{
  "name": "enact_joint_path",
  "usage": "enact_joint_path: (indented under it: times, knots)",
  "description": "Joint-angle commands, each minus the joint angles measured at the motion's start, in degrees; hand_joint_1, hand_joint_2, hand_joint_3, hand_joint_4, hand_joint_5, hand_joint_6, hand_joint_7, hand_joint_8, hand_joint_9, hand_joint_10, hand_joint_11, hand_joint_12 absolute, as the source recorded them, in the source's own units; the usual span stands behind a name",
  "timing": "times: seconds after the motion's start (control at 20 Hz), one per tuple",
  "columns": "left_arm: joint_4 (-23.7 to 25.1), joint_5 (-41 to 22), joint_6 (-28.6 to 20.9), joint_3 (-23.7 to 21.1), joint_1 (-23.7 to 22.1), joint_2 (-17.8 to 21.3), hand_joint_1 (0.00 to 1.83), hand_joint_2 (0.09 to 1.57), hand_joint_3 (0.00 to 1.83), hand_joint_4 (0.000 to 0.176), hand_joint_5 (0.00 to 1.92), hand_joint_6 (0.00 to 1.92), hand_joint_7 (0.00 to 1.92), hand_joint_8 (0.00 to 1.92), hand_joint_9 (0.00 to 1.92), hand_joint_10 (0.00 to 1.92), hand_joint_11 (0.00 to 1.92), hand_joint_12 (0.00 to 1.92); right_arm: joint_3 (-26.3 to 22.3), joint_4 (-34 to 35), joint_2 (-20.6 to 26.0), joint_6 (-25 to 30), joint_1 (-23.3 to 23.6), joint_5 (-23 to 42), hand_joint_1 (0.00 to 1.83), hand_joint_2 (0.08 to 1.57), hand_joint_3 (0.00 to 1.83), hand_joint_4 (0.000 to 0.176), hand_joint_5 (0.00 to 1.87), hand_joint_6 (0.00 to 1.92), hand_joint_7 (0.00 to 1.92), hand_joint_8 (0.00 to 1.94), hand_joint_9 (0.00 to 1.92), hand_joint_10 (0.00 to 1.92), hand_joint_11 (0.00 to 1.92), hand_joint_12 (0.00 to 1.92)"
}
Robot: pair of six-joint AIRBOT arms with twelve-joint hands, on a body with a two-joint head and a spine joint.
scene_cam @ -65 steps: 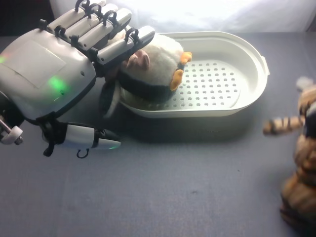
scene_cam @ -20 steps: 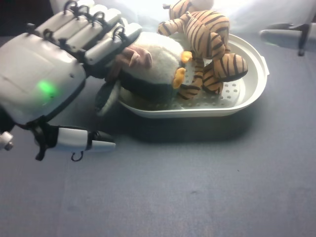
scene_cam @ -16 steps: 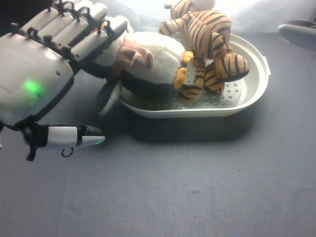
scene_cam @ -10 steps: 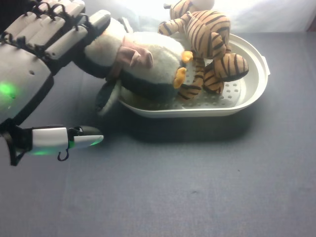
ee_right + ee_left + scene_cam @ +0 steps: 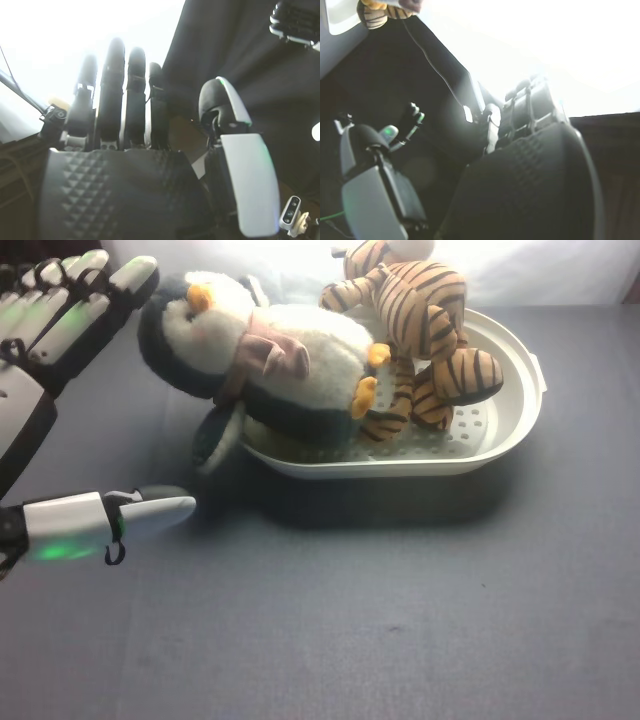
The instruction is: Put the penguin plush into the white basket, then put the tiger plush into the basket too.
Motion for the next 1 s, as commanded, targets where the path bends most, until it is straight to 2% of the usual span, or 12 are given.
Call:
enact_joint_path:
  times: [0.0, 0.2, 0.25, 0.35, 0.4, 0.55, 0.6, 0.65, 0.7, 0.75, 0.8, 0.95]
  knots:
    - [1.3, -8.8, -0.8, 0.1, -0.3, -0.1, 0.64, 0.96, 0.00, 0.175, 0.00, 0.00, 0.00, 0.00, 0.00, 0.00, 0.00, 0.37, 0.0, 0.7, -0.1, 0.3, 0.2, 7.0, 0.53, 1.31, 0.00, 0.011, 0.47, 0.00, 0.65, 0.00, 0.76, 0.03, 0.27, 0.93]
    - [0.7, -11.9, -1.4, 0.1, 0.6, -0.5, 0.61, 0.97, 0.00, 0.176, 0.00, 0.00, 0.00, 0.00, 0.00, 0.00, 0.00, 0.37, 0.1, -0.5, -0.4, 0.3, 0.7, 7.0, 0.51, 1.33, 0.01, 0.045, 0.42, 0.00, 0.62, 0.00, 0.84, 0.03, 0.42, 0.91]
    - [0.3, -12.3, -1.4, 0.1, 0.9, -0.7, 0.66, 0.96, 0.00, 0.176, 0.00, 0.00, 0.00, 0.00, 0.00, 0.00, 0.00, 0.23, 0.1, -0.5, -0.6, 0.3, 0.8, 7.0, 0.57, 1.31, 0.00, 0.034, 0.43, 0.00, 0.61, 0.00, 0.84, 0.03, 0.38, 0.99]
    - [0.0, -12.8, -2.7, 0.2, 1.5, -0.9, 0.69, 1.02, 0.01, 0.176, 0.04, 0.01, 0.00, 0.00, 0.01, 0.00, 0.00, 0.12, 0.1, -0.5, -0.9, 0.4, 0.8, 7.0, 0.64, 1.27, 0.00, 0.056, 0.40, 0.00, 0.59, 0.00, 0.80, 0.01, 0.25, 1.10]
    - [0.0, -13.5, -3.3, 0.3, 1.9, -1.0, 0.62, 0.99, 0.00, 0.176, 0.01, 0.00, 0.00, 0.00, 0.04, 0.00, 0.00, 0.15, 0.1, -0.6, -0.8, 0.4, 0.9, 7.0, 0.73, 1.28, 0.00, 0.090, 0.43, 0.00, 0.74, 0.02, 0.82, 0.02, 0.04, 1.23]
    - [-0.4, -15.8, -3.5, 0.3, 2.6, -1.4, 0.55, 1.00, 0.00, 0.176, 0.00, 0.00, 0.00, 0.00, 0.03, 0.00, 0.00, 0.26, 0.1, -1.8, -0.8, 0.3, 2.4, 7.0, 0.73, 1.27, 0.00, 0.077, 0.25, 0.00, 0.73, 0.01, 0.81, 0.01, 0.04, 1.20]
    - [-0.4, -16.0, -3.6, 0.5, 2.6, -1.7, 0.47, 1.04, 0.01, 0.176, 0.00, 0.00, 0.00, 0.00, 0.01, 0.00, 0.00, 0.22, 0.2, -1.9, -1.0, 0.3, 2.5, 7.0, 0.85, 1.25, 0.00, 0.047, 0.33, 0.01, 0.66, 0.00, 0.75, 0.00, 0.17, 1.06]
    - [-0.3, -16.2, -4.1, 0.7, 2.6, -2.0, 0.38, 1.11, 0.00, 0.150, 0.00, 0.00, 0.00, 0.00, 0.00, 0.00, 0.00, 0.30, 0.3, -2.1, -1.0, 0.3, 2.6, 7.0, 0.94, 1.21, 0.00, 0.015, 0.45, 0.03, 0.61, 0.00, 0.71, 0.00, 0.16, 1.18]
    - [-0.1, -16.7, -4.7, 0.9, 2.6, -2.1, 0.38, 1.11, 0.00, 0.150, 0.00, 0.00, 0.00, 0.00, 0.00, 0.00, 0.00, 0.30, 0.4, -2.9, -1.0, 0.3, 3.0, 7.0, 0.94, 1.21, 0.00, 0.015, 0.45, 0.03, 0.61, 0.00, 0.71, 0.00, 0.16, 1.18]
    - [0.1, -17.5, -5.2, 0.8, 2.6, -2.1, 0.40, 1.12, 0.00, 0.111, 0.00, 0.00, 0.00, 0.00, 0.00, 0.00, 0.00, 0.28, 0.4, -4.0, -0.9, 0.3, 3.9, 7.0, 1.08, 1.21, 0.00, 0.026, 0.32, 0.00, 0.24, 0.00, 0.37, 0.00, 0.02, 0.98]
    - [1.0, -17.6, -5.3, 0.9, 1.8, -2.2, 0.34, 1.18, 0.01, 0.089, 0.00, 0.00, 0.00, 0.00, 0.00, 0.00, 0.00, 0.23, 0.4, -6.0, -1.1, 0.2, 6.2, 7.0, 0.94, 1.22, 0.00, 0.006, 0.25, 0.00, 0.19, 0.00, 0.34, 0.00, 0.00, 0.89]
    - [2.9, -17.6, -5.3, 1.1, -0.2, -1.9, 0.03, 1.27, 0.02, 0.003, 0.06, 0.02, 0.05, 0.01, 0.00, 0.00, 0.00, 0.04, 0.4, -8.1, -1.2, -0.3, 8.1, 7.0, 0.84, 1.28, 0.01, 0.000, 0.19, 0.00, 0.18, 0.00, 0.19, 0.01, 0.00, 0.55]
